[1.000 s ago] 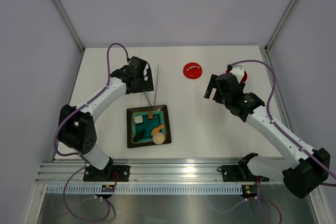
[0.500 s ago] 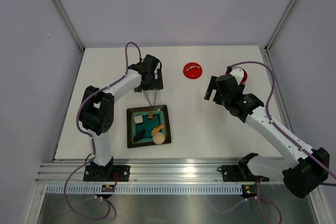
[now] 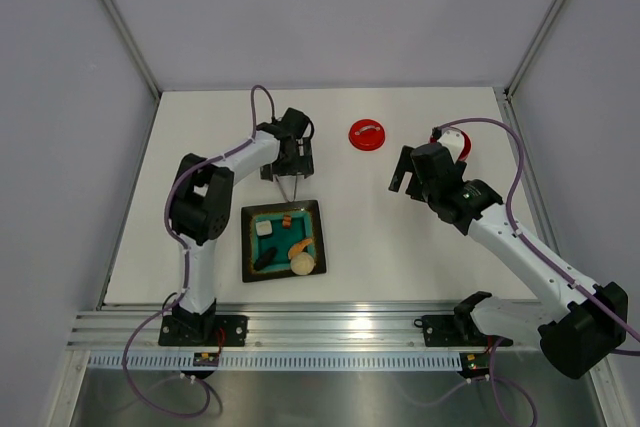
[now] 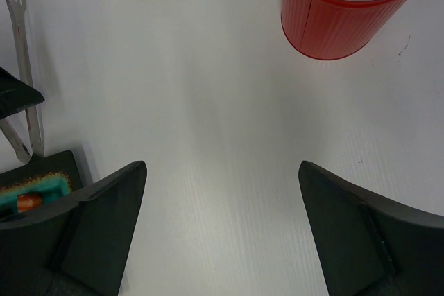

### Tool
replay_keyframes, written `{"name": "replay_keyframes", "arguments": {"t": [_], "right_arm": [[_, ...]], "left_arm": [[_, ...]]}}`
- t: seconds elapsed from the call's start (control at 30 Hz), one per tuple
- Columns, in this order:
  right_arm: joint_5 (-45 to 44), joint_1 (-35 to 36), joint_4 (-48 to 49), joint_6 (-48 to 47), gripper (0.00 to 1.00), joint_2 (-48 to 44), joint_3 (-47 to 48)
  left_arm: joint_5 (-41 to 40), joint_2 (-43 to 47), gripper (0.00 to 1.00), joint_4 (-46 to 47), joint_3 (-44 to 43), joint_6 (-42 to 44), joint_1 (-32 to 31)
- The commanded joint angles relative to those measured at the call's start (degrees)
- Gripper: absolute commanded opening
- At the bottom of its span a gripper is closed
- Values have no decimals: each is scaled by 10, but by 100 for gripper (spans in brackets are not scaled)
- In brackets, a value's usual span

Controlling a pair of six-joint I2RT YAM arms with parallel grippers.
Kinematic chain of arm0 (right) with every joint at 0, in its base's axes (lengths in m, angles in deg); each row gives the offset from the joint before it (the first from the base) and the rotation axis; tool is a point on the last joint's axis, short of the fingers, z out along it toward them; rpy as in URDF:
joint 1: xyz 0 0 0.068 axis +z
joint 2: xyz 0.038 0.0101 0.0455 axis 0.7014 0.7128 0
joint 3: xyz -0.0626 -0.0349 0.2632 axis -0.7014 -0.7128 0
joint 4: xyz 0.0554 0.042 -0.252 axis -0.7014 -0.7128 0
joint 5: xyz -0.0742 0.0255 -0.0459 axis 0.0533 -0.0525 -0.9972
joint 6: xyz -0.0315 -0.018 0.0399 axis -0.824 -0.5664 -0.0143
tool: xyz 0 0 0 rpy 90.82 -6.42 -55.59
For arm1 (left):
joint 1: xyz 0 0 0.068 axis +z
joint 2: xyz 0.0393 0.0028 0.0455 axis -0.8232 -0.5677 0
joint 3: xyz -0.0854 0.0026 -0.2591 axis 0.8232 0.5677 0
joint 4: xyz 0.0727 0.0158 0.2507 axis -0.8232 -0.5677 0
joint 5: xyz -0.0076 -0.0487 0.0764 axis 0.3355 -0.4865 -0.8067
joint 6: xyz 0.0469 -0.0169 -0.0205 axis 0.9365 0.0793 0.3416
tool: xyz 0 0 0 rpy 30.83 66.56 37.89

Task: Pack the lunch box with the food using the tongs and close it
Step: Pick up the clamp at the center of the board.

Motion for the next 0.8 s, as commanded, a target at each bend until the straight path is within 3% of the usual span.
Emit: {"name": "replay_keyframes", "arguments": {"t": [0.0, 0.23, 0.4, 0.63, 0.77], "right_arm": [[5, -2, 15, -4, 99, -9, 8], [-4, -2, 1, -1, 99, -18, 7], [-4, -2, 1, 6, 99, -21, 5], [-2, -2, -3, 8, 99, -20, 6], [-3, -2, -7, 10, 99, -22, 3]], "left_arm": [[-18, -9, 95, 3, -29, -1, 1], [12, -16, 80, 20, -32, 29, 32], [31, -27, 79, 18, -51, 64, 52], [34, -45, 83, 9, -82, 101, 58], [36, -40, 97, 15, -76, 102, 58]]}}
